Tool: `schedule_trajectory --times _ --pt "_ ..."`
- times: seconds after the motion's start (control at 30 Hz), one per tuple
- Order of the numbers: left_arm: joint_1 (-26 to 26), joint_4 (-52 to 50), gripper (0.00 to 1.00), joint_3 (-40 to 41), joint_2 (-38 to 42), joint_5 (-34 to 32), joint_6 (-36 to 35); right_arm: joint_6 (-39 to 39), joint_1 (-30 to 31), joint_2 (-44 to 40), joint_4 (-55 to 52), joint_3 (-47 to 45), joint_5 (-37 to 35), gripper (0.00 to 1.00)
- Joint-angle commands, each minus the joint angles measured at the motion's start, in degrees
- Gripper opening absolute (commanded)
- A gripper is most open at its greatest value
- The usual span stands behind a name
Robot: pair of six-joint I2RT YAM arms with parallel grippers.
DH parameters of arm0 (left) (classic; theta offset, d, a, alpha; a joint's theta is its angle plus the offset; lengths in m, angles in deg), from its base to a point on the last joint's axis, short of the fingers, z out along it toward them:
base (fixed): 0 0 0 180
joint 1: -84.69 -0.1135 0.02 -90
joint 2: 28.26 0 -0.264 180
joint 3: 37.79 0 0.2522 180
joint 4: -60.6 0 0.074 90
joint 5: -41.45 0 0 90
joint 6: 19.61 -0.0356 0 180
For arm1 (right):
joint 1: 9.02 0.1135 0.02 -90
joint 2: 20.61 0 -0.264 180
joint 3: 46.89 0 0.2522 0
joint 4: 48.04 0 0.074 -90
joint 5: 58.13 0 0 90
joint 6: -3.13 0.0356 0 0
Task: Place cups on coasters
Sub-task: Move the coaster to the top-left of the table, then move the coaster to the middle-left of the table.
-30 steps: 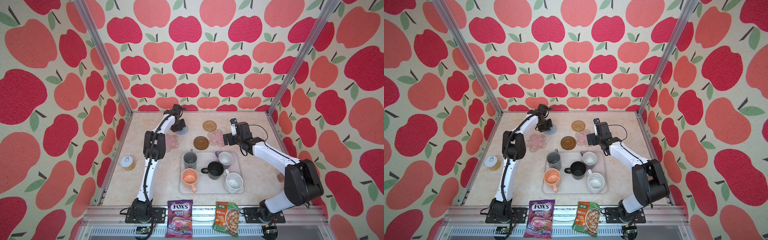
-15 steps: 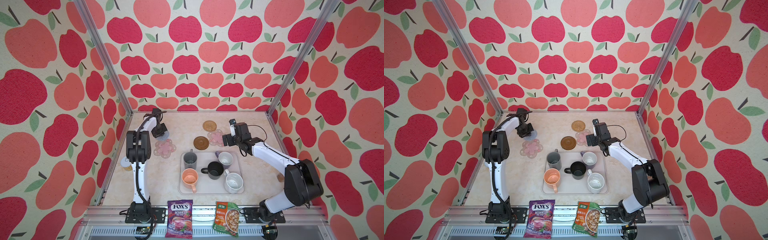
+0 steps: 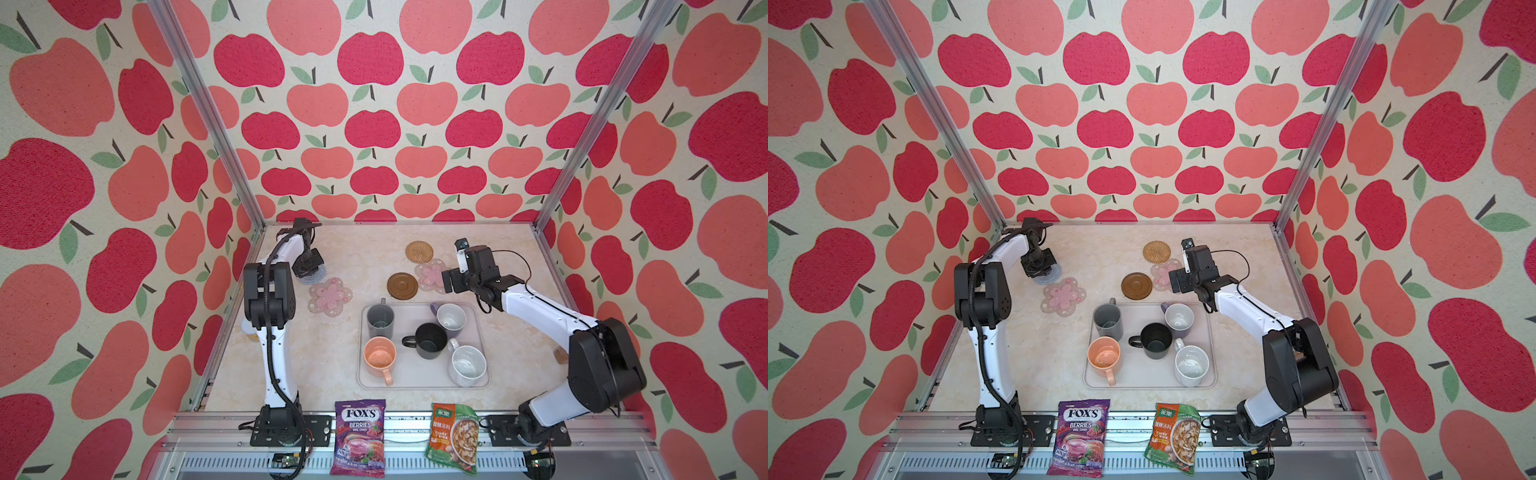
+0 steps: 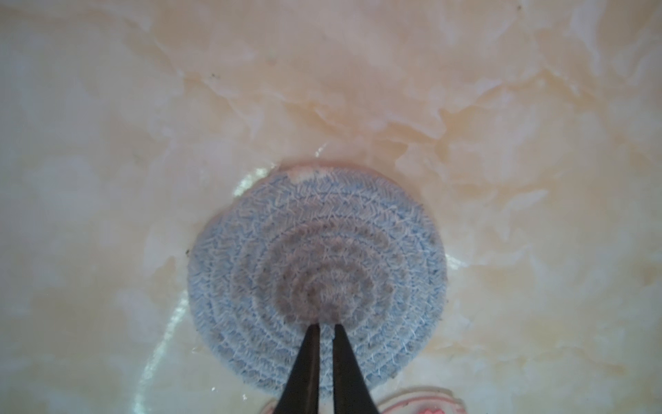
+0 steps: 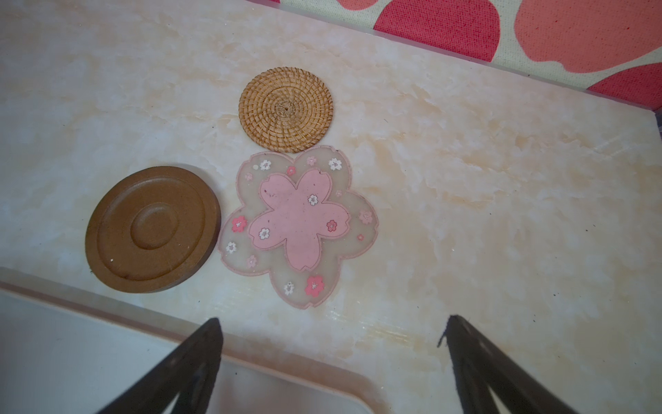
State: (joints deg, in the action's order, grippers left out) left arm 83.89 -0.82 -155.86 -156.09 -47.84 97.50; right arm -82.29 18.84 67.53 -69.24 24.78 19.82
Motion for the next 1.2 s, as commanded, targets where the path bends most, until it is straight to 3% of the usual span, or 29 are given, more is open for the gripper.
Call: schedule_trajectory --times 0.0,0.23,0.5,1.17 --pt "1.46 -3.05 0.20 1.95 7.51 -3.05 -2.62 0.65 0.73 0.88 -0.05 1.07 -0.91 0.99" --pt "2.38 -5.66 0.34 11.24 16.58 -1.95 -2.80 0.74 1.18 2.51 -0.12 2.79 0.25 0.99" --pt "1.76 1.68 0.43 27.16 23.59 4.26 2.35 0.87 2.50 4.33 -1.08 4.19 2.45 0.99" --pt "-3.78 14.99 0.48 33.12 19.87 9.97 1.69 2.01 3.68 3.22 -3.41 5.11 4.23 0.99"
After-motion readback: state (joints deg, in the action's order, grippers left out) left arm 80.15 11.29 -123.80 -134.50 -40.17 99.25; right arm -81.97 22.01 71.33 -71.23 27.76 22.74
